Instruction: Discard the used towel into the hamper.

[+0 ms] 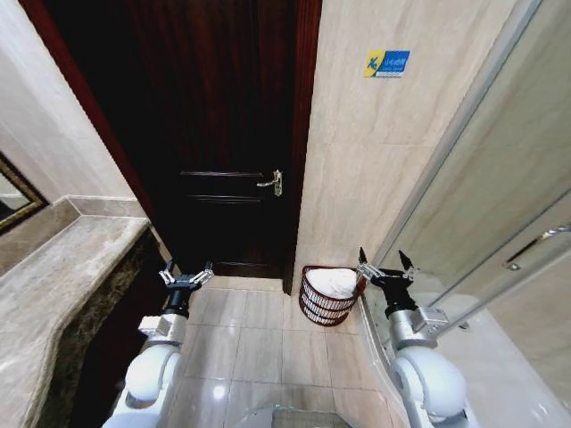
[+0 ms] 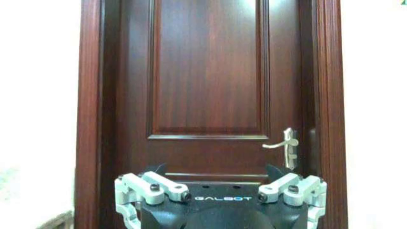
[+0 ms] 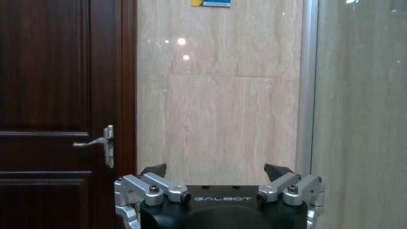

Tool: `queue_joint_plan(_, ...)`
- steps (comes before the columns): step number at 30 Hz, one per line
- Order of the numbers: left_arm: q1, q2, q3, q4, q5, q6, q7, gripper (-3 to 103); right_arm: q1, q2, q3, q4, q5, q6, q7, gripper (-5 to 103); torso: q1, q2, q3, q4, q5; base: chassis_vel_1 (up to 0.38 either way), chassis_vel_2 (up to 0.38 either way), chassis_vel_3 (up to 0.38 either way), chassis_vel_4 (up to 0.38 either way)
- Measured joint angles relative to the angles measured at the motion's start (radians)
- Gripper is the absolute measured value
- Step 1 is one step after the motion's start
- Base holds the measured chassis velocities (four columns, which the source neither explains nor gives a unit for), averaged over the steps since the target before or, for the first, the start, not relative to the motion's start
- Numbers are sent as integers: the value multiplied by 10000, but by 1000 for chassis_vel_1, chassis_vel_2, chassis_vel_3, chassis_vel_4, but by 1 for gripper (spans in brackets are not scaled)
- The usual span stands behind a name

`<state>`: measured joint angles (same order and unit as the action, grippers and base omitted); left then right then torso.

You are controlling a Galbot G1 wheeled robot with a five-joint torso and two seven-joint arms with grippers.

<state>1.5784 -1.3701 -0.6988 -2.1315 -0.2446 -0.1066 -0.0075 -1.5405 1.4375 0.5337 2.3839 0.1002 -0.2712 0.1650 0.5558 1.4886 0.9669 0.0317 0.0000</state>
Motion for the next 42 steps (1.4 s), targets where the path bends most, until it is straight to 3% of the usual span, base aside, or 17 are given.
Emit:
queue_joint_plan(28,0,1,0,-1,-3,1,2,100,-1,1,-1,-2,-7,1,-6,100,-11,-27,-13,-4,8,259,-263,-266,259)
queue_joint_plan(42,-3,2,1,2,-2,1,2,100,2,2,-2,-3,-6,1,-6,100,-4,-35,-12,-2,0,47,-58,-45,55)
